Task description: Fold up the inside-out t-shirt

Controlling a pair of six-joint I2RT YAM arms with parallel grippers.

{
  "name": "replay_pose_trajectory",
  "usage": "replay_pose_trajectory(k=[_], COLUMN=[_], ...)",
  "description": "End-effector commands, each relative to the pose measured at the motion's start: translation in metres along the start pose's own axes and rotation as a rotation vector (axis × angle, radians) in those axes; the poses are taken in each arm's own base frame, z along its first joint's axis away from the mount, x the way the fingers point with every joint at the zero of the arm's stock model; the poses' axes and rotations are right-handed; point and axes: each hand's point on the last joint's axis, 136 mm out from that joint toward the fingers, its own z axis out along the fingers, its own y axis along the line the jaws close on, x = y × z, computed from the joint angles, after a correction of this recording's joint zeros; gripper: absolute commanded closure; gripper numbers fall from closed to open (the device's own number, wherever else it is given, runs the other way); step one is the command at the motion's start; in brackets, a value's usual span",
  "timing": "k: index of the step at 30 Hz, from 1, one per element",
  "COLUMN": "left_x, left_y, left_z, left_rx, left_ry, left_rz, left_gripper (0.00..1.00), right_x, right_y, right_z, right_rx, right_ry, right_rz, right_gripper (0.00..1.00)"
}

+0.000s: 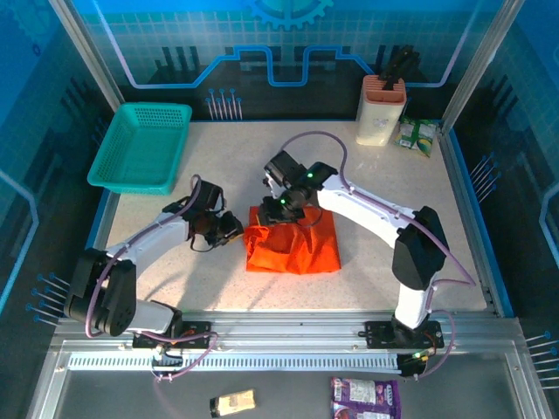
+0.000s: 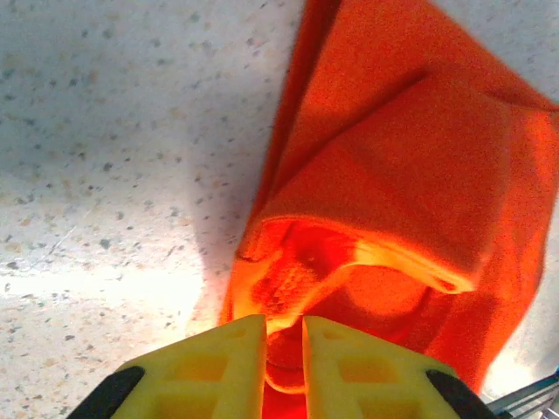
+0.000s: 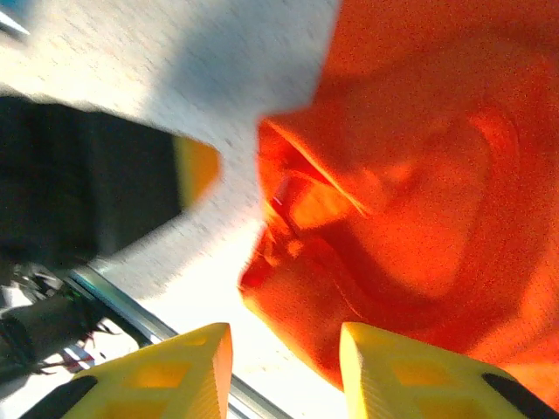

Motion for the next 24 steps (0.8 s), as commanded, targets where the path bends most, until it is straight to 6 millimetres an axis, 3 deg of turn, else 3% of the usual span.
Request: replay_pose_trajectory(k=[1,6,9,15,20,24], left_x=[0.003,0.01,0.013,0.006,-0.007,-0.025], left_y=[-0.022,-0.057,-0.067,-0.056,-0.066,-0.065], left_z=[-0.009,0.005,0.02,0.039,0.048,0.052], left_rx=[0.036,0.08,0.087,-0.035,-0.018,-0.042], left_ry=[0.033,0.09,0.119,0.105,0.069,0.01], left_rz=[0.063,0.124,0.128,0.124,0.127,0.113], left_gripper=[0.79,0.73,0.64,0.56,0.67,0.84], right_x=[0.026,0.051,0.058,0.055,0.054,0.053], right_y=[-0.015,-0.029,-0.04,-0.049,-0.043,-0.053], right_z=[-0.001,0.02,0.022,0.002,-0.003,-0.009], right_rx=[-0.009,-0.02,0.016,0.041,0.024,0.076], right_ry=[0.061,0.132,0.133,0.061,0.052,0.037], right_rz=[-0.024,0.014,0.05,0.081,0.047,0.05], right_gripper=[0.63,0.67,0.68,0.67,0.67,0.67])
